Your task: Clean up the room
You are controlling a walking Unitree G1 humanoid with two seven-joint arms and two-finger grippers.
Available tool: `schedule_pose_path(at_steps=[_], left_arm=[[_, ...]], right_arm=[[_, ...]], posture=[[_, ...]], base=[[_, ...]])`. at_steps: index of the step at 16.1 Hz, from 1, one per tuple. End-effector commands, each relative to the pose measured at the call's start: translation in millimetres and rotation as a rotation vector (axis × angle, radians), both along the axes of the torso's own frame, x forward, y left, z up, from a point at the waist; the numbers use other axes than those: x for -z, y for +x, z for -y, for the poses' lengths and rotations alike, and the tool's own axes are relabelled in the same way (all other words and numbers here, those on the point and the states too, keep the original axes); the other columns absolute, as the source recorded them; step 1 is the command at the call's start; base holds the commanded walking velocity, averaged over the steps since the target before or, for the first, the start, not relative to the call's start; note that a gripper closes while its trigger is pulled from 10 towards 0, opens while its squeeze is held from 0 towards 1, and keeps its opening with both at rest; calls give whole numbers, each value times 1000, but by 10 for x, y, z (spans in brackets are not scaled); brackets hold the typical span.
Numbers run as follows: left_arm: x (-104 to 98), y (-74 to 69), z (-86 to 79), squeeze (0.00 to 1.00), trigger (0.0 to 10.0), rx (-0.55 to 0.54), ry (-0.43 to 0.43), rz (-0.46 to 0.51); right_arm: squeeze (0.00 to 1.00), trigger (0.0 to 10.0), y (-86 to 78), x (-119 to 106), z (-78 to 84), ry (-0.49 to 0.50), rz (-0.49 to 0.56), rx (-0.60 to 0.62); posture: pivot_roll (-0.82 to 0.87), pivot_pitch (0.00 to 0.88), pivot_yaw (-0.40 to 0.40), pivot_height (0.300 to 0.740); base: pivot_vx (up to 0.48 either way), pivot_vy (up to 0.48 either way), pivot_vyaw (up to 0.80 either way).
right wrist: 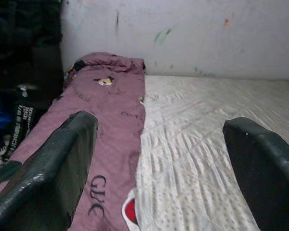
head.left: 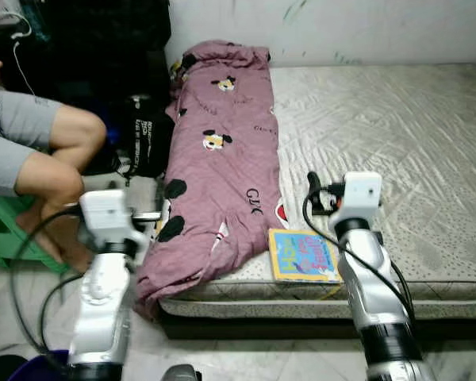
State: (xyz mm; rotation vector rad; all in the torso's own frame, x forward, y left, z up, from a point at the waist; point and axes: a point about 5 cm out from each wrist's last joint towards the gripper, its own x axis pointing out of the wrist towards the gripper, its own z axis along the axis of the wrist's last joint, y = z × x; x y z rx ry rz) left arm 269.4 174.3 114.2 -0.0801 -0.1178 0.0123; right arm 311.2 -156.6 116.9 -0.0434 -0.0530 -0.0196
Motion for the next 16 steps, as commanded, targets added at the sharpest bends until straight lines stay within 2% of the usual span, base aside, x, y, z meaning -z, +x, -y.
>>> schedule_pose_path(at_steps=[1, 2, 3, 5, 6, 7, 8, 9, 10, 11, 14, 15, 16], left_arm=[[-50, 58, 93, 0, 10000, 31, -1, 22], [-51, 62, 128, 0, 10000, 52, 1, 18], [-71, 45, 255, 0, 10000, 141, 24, 26], [-44, 60, 292, 0, 10000, 166, 24, 25], [-36, 56, 270, 0, 10000, 160, 15, 23], [-48, 31, 241, 0, 10000, 145, 17, 28], [-51, 7, 227, 0, 10000, 137, 24, 31], [-50, -49, 206, 0, 10000, 140, 40, 29], [-50, -67, 200, 0, 10000, 141, 41, 29], [-34, -122, 208, 0, 10000, 166, 34, 15], [-9, -165, 259, 0, 10000, 216, 42, -21], [-8, -148, 233, 0, 10000, 187, 69, -31], [6, -147, 215, 0, 10000, 165, 58, -51]], right_arm=[[0, 10000, 48, -19, -85, 19, 10, -25], [0, 10000, 60, -22, -102, 21, 14, -31], [0, 10000, 81, -26, -136, 24, 21, -42], [0, 10000, 105, -26, -85, 35, 27, -13], [0, 10000, 89, -37, -2, 59, 29, 8], [0, 10000, -12, -16, 111, 31, 25, 17], [0, 10000, -76, 3, 157, 18, 22, 21], [0, 10000, -276, 71, 278, -14, 4, 22], [0, 10000, -343, 93, 317, -21, -5, 25], [0, 10000, -502, 119, 402, -36, -22, 30], [0, 10000, -563, -68, 416, -14, 13, 66], [0, 10000, -582, -107, 375, 5, 16, 68], [0, 10000, -600, -118, 326, 24, 13, 67]], posture=[[58, 0, 12, 740], [57, 0, 13, 740], [63, 0, 16, 740], [70, 0, 9, 740], [72, 0, 4, 740], [75, 0, 3, 740], [74, 0, 4, 740], [57, 0, 27, 740], [54, 0, 31, 740], [27, 0, 55, 740], [-10, 0, 68, 740], [-14, 0, 70, 740], [-18, 0, 69, 740]], base=[[0, 0, 0], [0, 0, 0], [0, 0, 0], [0, 0, 0], [0, 0, 0], [0, 0, 0], [0, 0, 0], [0, 0, 0], [0, 0, 0], [0, 0, 0], [0, 0, 0], [0, 0, 0], [0, 0, 0]])
